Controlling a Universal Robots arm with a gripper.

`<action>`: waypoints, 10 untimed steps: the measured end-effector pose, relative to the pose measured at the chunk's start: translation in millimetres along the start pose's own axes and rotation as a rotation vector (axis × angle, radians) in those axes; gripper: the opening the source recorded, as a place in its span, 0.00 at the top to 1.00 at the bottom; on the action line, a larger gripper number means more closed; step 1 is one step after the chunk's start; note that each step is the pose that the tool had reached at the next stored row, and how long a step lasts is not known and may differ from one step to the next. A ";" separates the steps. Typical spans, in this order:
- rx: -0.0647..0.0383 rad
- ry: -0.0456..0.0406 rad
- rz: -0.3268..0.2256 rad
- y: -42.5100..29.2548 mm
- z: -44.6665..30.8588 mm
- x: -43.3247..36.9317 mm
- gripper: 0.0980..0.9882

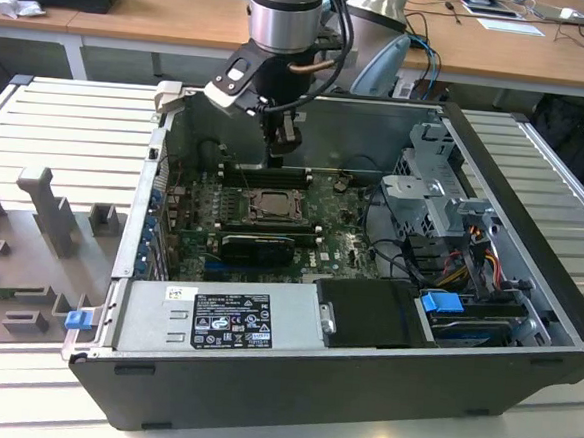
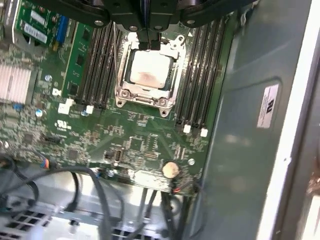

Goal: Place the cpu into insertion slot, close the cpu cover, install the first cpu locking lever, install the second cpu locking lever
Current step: 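Install the first cpu locking lever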

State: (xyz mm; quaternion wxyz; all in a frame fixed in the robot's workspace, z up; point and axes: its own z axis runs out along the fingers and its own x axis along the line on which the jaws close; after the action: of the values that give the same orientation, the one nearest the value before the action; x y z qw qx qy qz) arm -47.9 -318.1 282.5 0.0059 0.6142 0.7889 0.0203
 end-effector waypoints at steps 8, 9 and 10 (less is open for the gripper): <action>0.002 0.0052 -0.136 0.0 0.6 0.0 0.99; 0.003 0.0057 -0.148 0.0 0.6 0.0 0.99; 0.003 0.0066 -0.171 0.0 0.6 0.0 0.99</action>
State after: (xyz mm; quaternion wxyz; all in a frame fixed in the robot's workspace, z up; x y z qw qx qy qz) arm -47.9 -318.1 281.8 0.0041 0.5444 0.8386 0.0206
